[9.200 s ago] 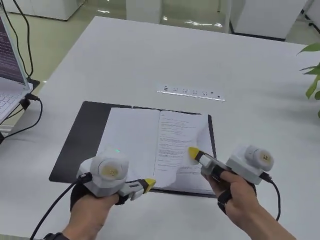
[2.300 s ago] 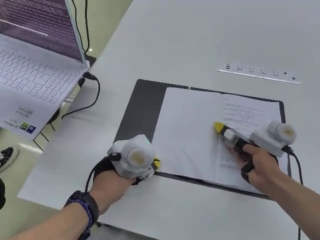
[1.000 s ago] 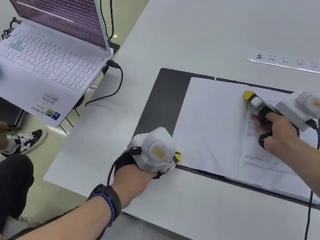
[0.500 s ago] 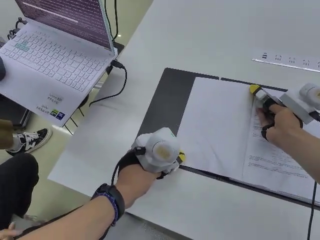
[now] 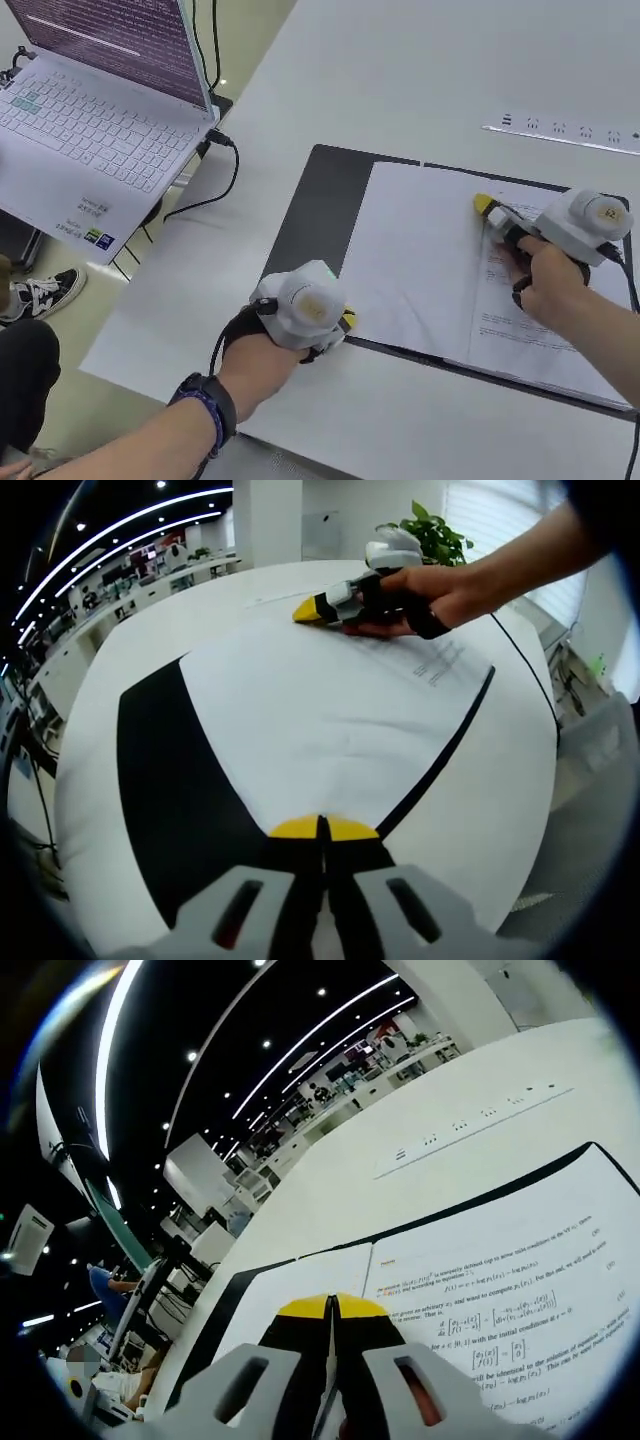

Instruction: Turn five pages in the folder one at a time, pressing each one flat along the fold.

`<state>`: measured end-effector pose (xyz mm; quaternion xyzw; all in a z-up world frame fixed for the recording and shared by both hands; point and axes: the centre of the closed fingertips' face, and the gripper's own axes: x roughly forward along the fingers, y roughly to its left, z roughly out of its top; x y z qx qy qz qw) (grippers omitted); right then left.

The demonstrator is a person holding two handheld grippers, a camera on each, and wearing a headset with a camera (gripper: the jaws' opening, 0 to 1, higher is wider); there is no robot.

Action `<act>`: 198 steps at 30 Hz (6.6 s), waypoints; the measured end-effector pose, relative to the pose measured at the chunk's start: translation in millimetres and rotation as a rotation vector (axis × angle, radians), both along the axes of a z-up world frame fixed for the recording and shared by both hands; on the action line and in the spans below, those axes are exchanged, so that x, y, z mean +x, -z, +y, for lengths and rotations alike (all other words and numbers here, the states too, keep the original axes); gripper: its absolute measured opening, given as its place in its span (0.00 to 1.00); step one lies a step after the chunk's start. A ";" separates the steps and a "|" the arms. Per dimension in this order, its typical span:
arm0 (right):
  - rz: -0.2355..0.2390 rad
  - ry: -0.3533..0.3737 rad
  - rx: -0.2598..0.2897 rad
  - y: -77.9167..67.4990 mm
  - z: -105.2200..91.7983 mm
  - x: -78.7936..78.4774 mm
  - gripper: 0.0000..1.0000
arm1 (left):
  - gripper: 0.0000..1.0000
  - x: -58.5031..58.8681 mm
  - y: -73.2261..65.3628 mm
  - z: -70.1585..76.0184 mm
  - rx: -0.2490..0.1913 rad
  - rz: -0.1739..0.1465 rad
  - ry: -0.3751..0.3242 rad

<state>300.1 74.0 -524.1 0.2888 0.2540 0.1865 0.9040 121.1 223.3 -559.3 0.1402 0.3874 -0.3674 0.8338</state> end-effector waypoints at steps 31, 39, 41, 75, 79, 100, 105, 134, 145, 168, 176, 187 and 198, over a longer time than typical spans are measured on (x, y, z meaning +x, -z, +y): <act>0.020 0.002 0.070 7.3 -1.1 -80.3 0.00 | 0.00 -6.9 0.8 -3.3 0.009 0.008 0.021; 0.023 -0.045 0.052 13.3 -2.5 -104.7 0.00 | 0.00 -6.7 1.0 -3.3 0.005 0.012 0.014; 0.024 -0.048 0.054 14.6 -2.1 -110.0 0.00 | 0.00 -6.6 1.1 -3.3 0.006 0.012 0.015; 0.047 -0.137 0.036 23.1 7.5 -179.7 0.00 | 0.00 -8.9 0.2 -3.2 0.007 0.007 0.009; 0.050 -0.142 0.032 22.9 8.3 -186.7 0.00 | 0.00 -8.8 0.0 -3.3 0.008 0.003 0.013; 0.075 -0.116 0.019 24.2 9.4 -204.5 0.00 | 0.00 -9.5 -0.5 -2.4 -0.019 -0.051 0.022; 0.087 -0.098 0.015 25.1 8.8 -204.1 0.00 | 0.00 -8.2 -0.6 -2.7 -0.015 -0.057 0.056; 0.063 -0.066 -0.035 -9.6 -23.1 -200.2 0.21 | 0.30 -8.5 -44.3 -31.2 -0.183 0.004 -0.061; 0.036 -0.102 -0.125 -18.0 -45.4 -208.8 0.36 | 0.39 -9.6 -66.7 -17.8 -0.156 -0.071 -0.050; -0.062 -0.117 -0.199 -42.5 -106.6 -248.7 0.54 | 0.59 -24.8 -111.2 9.0 -0.176 -0.169 -0.006; -0.032 -0.136 -0.282 -39.5 -119.0 -270.2 0.61 | 0.66 -35.8 -114.2 14.2 -0.163 -0.177 0.010; -0.025 -0.130 -0.344 -44.5 -130.2 -282.7 0.67 | 0.70 -48.9 -103.6 14.5 -0.170 -0.136 -0.011; 0.009 -0.131 -0.346 -40.2 -129.1 -293.7 0.68 | 0.71 -49.1 -104.2 -2.9 -0.172 -0.126 0.017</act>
